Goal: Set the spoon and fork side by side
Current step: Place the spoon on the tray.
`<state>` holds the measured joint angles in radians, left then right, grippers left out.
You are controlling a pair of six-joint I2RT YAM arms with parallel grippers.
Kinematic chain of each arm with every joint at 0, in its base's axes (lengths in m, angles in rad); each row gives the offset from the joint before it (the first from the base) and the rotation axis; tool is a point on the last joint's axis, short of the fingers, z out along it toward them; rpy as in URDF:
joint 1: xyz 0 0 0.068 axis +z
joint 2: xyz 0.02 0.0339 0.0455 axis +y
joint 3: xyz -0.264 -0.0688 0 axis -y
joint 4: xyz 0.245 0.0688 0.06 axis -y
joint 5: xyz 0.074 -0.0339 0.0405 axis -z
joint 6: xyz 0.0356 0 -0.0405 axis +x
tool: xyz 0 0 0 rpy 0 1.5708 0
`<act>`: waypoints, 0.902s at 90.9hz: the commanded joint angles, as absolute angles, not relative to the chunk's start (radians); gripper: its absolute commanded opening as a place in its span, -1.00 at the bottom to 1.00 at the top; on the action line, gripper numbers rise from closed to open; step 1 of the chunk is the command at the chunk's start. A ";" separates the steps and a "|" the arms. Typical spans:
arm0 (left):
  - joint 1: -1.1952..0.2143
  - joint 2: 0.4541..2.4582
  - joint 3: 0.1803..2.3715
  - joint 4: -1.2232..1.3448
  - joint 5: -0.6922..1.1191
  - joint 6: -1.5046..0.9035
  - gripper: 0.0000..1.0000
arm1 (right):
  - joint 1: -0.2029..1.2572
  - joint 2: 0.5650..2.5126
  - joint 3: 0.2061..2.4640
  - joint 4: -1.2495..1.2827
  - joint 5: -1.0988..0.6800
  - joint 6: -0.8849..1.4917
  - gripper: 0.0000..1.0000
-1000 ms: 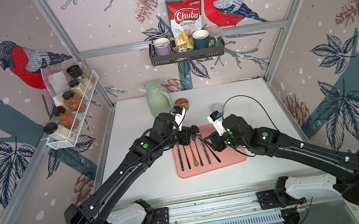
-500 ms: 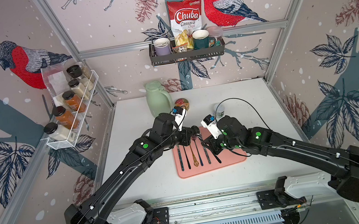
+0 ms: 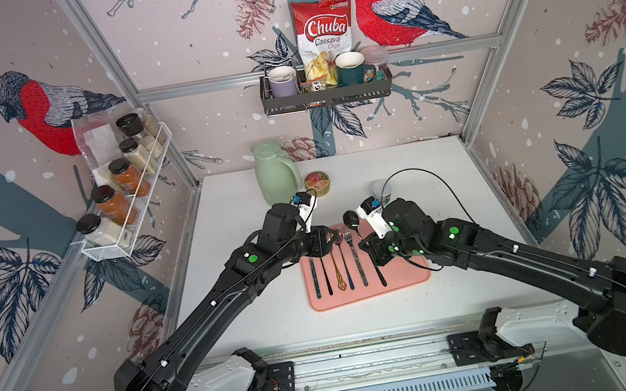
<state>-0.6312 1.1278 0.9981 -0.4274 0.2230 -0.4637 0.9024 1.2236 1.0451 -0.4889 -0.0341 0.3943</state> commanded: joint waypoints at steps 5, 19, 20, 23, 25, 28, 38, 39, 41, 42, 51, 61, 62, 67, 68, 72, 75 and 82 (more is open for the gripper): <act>-0.595 1.072 0.906 -0.443 0.062 -0.546 0.04 | 0.821 1.226 1.027 -0.579 0.029 0.475 -0.99; -0.567 1.048 0.812 -0.531 -0.062 -0.592 -0.06 | 0.755 1.249 1.016 -0.612 0.076 0.536 -0.99; -0.564 1.050 0.805 -0.533 -0.065 -0.594 -0.07 | 0.753 1.263 1.017 -0.615 0.082 0.537 -0.99; -0.559 1.055 0.787 -0.540 -0.071 -0.599 -0.10 | 0.750 1.293 1.023 -0.625 0.094 0.543 -0.99; -0.554 1.057 0.772 -0.541 -0.071 -0.601 -0.12 | 0.749 1.305 1.029 -0.631 0.099 0.545 -0.99; -0.550 1.060 0.750 -0.536 -0.074 -0.603 -0.18 | 0.749 1.333 1.040 -0.643 0.103 0.547 -0.99; -0.548 1.065 0.684 -0.490 -0.081 -0.617 -0.26 | 0.754 1.438 1.076 -0.658 0.112 0.556 -0.99; -0.548 1.068 0.679 -0.486 -0.078 -0.618 -0.26 | 0.755 1.451 1.080 -0.659 0.112 0.557 -0.99; -0.548 1.075 0.673 -0.476 -0.074 -0.618 -0.28 | 0.756 1.471 1.088 -0.660 0.115 0.560 -0.99; -0.547 1.077 0.670 -0.471 -0.073 -0.619 -0.28 | 0.757 1.481 1.092 -0.661 0.117 0.561 -0.99; -0.546 1.117 0.658 -0.441 -0.047 -0.618 -0.31 | 0.765 1.612 1.143 -0.682 0.124 0.576 -0.99; -0.544 1.155 0.658 -0.430 -0.034 -0.612 -0.33 | 0.788 1.736 1.225 -0.723 0.164 0.584 -0.99; -0.544 1.156 0.657 -0.429 -0.034 -0.612 -0.34 | 0.791 1.753 1.234 -0.729 0.166 0.584 -0.99; -0.543 1.165 0.652 -0.418 -0.029 -0.613 -0.34 | 0.801 1.810 1.279 -0.750 0.179 0.584 -0.99; -0.543 1.167 0.651 -0.416 -0.029 -0.613 -0.34 | 0.803 1.818 1.287 -0.754 0.181 0.584 -0.99; -0.543 1.172 0.645 -0.404 -0.022 -0.616 -0.35 | 0.809 1.848 1.317 -0.767 0.187 0.587 -0.99; -0.543 1.175 0.641 -0.396 -0.017 -0.618 -0.35 | 0.812 1.873 1.339 -0.775 0.191 0.589 -0.99; -0.543 1.185 0.635 -0.384 -0.004 -0.623 -0.35 | 0.815 1.917 1.372 -0.783 0.195 0.594 -0.99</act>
<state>-0.5449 1.1751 0.6434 -0.4290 -0.0242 -0.6060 0.8093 1.8736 1.3266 -0.7322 0.1562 0.5751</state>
